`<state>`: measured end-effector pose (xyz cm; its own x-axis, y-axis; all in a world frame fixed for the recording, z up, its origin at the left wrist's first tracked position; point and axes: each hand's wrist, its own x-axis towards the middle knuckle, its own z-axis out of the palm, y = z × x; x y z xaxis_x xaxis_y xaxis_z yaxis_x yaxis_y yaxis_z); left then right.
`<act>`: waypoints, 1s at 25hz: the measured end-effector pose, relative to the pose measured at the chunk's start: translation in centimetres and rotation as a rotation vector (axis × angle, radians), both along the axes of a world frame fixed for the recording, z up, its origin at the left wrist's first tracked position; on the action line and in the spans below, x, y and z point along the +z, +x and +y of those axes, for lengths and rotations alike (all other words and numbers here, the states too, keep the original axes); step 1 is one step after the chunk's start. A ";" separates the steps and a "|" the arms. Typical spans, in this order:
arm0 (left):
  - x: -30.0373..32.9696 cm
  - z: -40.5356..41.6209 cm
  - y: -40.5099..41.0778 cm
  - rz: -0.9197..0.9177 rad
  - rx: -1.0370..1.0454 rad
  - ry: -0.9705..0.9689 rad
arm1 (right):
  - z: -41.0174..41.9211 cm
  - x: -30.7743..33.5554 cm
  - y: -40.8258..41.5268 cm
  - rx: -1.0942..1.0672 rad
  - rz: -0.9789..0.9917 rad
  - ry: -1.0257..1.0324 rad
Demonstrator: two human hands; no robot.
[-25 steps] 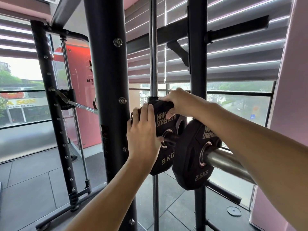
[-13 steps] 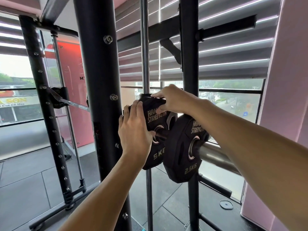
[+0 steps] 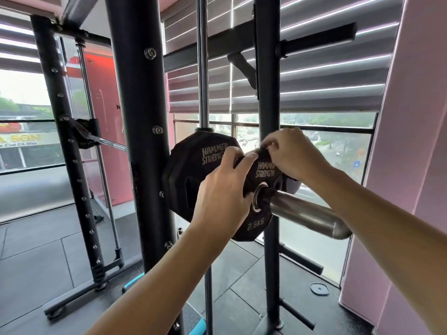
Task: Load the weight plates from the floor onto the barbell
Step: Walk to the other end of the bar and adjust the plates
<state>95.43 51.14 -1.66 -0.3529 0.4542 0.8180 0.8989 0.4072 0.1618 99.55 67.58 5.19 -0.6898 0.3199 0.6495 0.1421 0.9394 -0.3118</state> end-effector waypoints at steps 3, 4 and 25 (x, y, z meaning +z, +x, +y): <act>-0.2 0.2 -0.4 -0.016 0.018 0.027 | -0.4 -1.3 1.3 0.050 -0.079 -0.056; -0.3 0.2 -0.5 -0.023 0.030 0.033 | -0.7 -1.6 1.3 0.074 -0.113 -0.054; 0.5 -1.3 -10.0 -0.097 0.143 0.088 | -3.4 -3.3 -9.5 0.123 -0.273 -0.231</act>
<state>85.48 49.83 -1.16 -0.4877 0.3218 0.8115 0.8114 0.5101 0.2854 90.02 64.20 1.90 -0.8699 0.3405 0.3569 0.1395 0.8638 -0.4841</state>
